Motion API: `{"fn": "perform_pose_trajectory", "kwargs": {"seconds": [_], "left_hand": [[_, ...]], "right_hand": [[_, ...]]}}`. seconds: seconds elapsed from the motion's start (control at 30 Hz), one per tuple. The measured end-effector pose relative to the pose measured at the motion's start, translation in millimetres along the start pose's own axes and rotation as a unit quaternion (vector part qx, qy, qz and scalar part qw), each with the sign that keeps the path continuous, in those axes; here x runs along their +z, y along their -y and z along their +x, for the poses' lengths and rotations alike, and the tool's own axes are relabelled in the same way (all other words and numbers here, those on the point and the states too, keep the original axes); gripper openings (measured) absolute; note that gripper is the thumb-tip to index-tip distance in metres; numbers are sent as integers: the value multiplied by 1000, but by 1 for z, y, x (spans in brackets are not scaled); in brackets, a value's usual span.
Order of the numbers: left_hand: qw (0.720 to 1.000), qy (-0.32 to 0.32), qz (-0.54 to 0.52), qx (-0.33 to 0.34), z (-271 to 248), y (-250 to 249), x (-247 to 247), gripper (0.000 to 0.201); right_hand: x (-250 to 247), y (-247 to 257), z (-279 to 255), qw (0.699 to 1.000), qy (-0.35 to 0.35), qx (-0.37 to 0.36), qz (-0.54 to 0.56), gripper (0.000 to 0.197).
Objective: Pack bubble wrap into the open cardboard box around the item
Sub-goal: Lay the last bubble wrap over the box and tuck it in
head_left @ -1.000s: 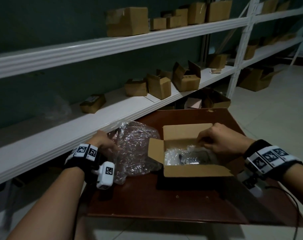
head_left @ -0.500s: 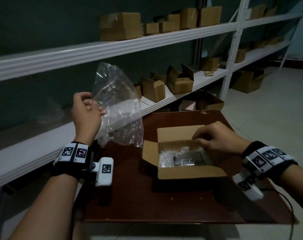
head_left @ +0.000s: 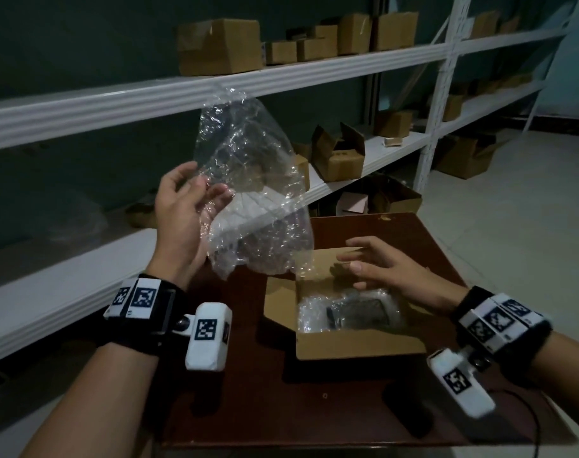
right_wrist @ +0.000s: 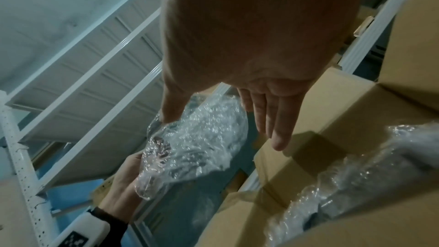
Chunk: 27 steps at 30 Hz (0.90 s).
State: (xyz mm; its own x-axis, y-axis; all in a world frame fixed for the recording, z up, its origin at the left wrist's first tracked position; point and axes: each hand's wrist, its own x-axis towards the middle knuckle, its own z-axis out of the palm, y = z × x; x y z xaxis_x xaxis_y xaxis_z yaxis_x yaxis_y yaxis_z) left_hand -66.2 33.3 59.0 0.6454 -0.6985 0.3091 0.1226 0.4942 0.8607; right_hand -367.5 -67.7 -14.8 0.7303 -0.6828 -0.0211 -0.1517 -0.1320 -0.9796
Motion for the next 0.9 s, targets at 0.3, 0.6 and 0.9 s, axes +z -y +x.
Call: {"fn": "perform_pose_trajectory", "kwargs": {"seconds": [0.3, 0.6, 0.9], "left_hand": [[996, 47, 71, -12, 5, 5, -6, 30], [920, 38, 376, 105, 3, 29, -3, 42], [757, 408, 504, 79, -55, 40, 42, 72]], "right_hand": [[-8, -11, 9, 994, -26, -52, 97, 96], [-20, -5, 12, 980, -89, -74, 162, 44], [-16, 2, 0, 983, 105, -7, 149, 48]]}}
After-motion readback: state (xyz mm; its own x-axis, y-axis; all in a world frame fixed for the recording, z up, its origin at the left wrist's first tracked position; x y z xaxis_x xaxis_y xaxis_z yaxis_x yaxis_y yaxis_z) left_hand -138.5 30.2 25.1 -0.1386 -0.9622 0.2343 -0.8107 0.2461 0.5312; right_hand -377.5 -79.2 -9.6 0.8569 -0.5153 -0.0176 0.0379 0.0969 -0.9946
